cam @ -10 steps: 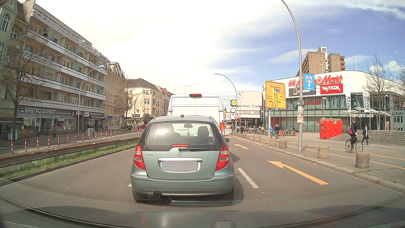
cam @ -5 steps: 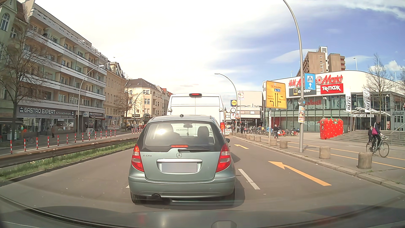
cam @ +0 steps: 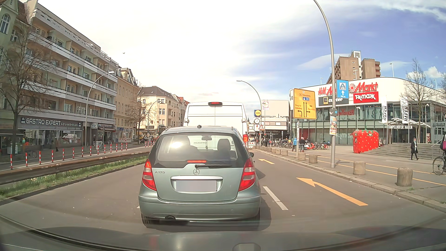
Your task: Follow the waypoints while adhering to traffic rules and regulations
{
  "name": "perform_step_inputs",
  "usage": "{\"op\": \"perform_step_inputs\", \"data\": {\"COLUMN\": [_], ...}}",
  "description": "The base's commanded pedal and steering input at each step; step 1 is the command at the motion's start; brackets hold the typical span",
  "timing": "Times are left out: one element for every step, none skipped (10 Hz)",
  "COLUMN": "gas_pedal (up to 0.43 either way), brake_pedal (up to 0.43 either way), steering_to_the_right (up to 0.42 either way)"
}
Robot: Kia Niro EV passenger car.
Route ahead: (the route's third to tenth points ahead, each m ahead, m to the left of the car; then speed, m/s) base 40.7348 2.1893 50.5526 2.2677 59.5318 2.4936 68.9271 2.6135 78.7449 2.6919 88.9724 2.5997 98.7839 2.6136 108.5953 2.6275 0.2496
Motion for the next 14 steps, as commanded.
{"op": "perform_step_inputs", "data": {"gas_pedal": [0.0,0.0,0.0,0.0,0.0,0.0,0.0,0.0,0.0,0.0,0.0,0.0,0.0,0.0], "brake_pedal": [0.165,0.165,0.171,0.177,0.189,0.201,0.213,0.22,0.226,0.25,0.274,0.293,0.317,0.354], "steering_to_the_right": [-0.011,-0.011,-0.011,-0.011,-0.011,-0.011,-0.011,-0.011,-0.012,-0.012,-0.012,-0.012,-0.012,-0.012]}}
